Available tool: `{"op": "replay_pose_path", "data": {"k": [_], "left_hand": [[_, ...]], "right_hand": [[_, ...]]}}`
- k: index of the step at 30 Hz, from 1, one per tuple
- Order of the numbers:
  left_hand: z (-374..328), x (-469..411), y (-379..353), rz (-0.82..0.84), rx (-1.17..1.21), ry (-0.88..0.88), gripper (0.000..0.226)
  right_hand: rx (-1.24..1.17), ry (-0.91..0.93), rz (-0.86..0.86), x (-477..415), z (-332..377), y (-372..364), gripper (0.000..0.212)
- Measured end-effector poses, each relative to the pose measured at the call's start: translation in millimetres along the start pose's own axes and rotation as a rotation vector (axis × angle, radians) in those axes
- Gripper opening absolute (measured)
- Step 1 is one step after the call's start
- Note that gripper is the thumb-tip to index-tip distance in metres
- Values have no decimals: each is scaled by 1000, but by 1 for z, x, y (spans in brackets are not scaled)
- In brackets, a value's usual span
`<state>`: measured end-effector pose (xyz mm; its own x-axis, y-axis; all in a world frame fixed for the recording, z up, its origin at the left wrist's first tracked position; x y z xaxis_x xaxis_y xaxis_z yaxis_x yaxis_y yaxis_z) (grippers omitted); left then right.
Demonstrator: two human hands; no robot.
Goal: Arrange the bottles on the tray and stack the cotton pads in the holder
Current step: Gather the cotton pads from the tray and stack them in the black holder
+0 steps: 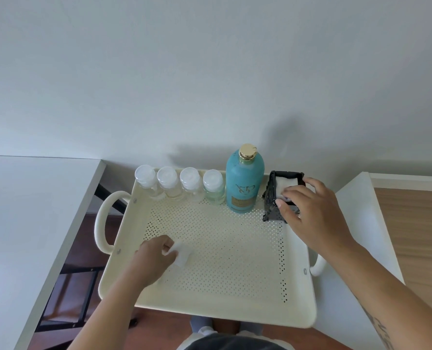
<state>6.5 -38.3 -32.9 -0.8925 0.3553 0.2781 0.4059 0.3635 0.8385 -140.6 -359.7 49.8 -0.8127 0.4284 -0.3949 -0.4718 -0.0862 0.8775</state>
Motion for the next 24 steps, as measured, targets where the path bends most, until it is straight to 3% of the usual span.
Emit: {"op": "replay_pose_path", "data": {"k": [7,14,17,21,24], "left_hand": [[-74,7,19,44,332,-128,5],[-143,10,33,156,452,-308,3],[-158,12,35,190,431,-372,2],[-164,10,33,191,415,-393,5],[-153,3,30,143,436,-314,13]], "right_hand": [[-171,-18,-233,7,25,22,18],[-636,-284,175,24,55,12,33],[-749,-401,299,26,54,6,28],[-780,-392,270,25,53,9,4],[-790,-432,197,18,46,16,2]]}}
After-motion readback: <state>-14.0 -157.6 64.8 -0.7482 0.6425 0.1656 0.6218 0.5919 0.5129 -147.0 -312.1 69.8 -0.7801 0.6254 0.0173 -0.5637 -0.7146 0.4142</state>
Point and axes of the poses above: each hand's wrist, its own x-axis away from the middle knuckle, its own y-axis out of the back of the hand, z = x × y, the point moved 4 cm from there along -x, towards the middle knuckle, and after that the axes turned 12 degrees about -z, right-handed, at the moved point
